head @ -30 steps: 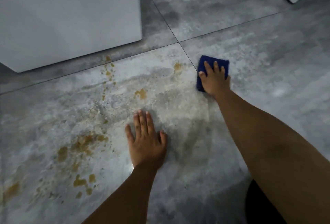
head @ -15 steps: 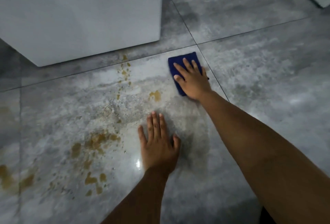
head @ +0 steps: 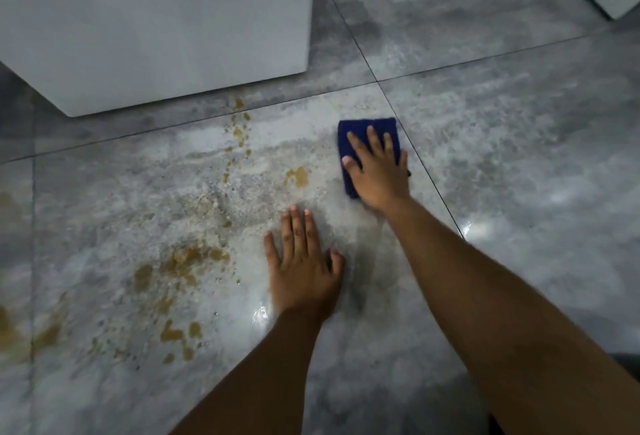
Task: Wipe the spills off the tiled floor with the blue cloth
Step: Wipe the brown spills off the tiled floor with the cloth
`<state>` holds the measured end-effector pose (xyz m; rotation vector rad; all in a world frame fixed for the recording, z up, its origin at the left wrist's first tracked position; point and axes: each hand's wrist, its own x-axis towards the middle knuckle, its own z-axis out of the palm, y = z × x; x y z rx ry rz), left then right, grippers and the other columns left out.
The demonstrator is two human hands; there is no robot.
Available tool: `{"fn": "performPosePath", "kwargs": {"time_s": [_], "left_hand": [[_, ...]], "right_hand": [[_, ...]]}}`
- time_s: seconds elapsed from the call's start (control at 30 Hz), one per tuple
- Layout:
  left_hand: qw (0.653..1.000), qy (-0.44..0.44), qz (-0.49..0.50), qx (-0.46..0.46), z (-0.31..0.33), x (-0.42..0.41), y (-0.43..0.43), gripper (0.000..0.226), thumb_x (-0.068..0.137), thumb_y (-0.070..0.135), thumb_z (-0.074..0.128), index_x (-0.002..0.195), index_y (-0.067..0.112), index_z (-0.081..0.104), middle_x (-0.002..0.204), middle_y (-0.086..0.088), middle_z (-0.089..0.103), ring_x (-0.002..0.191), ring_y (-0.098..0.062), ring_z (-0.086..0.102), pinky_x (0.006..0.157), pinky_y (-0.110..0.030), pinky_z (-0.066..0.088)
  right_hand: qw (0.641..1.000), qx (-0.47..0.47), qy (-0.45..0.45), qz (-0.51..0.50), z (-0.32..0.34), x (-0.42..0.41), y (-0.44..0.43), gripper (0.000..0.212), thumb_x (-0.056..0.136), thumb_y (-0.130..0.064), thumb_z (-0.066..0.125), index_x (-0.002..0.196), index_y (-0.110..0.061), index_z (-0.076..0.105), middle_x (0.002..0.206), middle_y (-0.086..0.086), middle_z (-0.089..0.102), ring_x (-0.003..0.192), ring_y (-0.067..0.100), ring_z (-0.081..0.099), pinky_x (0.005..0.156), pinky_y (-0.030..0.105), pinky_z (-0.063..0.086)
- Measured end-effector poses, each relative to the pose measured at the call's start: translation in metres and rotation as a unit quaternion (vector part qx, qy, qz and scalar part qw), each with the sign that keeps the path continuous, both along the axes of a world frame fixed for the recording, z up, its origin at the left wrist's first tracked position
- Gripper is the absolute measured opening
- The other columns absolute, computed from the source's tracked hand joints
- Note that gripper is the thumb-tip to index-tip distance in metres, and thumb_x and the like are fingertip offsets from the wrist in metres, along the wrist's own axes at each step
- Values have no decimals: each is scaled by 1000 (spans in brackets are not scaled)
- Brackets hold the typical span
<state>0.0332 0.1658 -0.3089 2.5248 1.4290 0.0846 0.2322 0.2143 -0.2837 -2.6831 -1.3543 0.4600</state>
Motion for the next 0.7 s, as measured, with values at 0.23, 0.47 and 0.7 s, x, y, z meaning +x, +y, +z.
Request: {"fn": "performPosePath", "kwargs": {"time_s": [0.23,0.47,0.7], "left_hand": [[1000,-5,-2,4,-3,-1,-1,72,90,45,27,150,7,19,158,-13,16,147,-25,10,116,-51,4],[1000,-4,7,-1,-2,-2,-2,72,89,45,25,150,8,15,158,-13,13,147,-24,6,116,-52,3],[1000,8,-1,-12,-2,-1,-1,73,89,47,15,151,11,-1,160,-10,-2,147,-22,-7,116,-49,-8]], "right_hand": [[916,38,-4,-399,-2,50,-89,54,101,-49,18,152,-32,13,162,4,0,147,30,-4,114,58,-4],[975,23,-8,-221,-4,-46,-61,53,101,-48,20,151,-36,8,161,1,-4,147,27,-8,113,55,-8],[898,42,-7,-437,-11,-2,-125,54,100,-49,19,152,-34,11,162,2,0,147,28,-4,115,57,-4]]}}
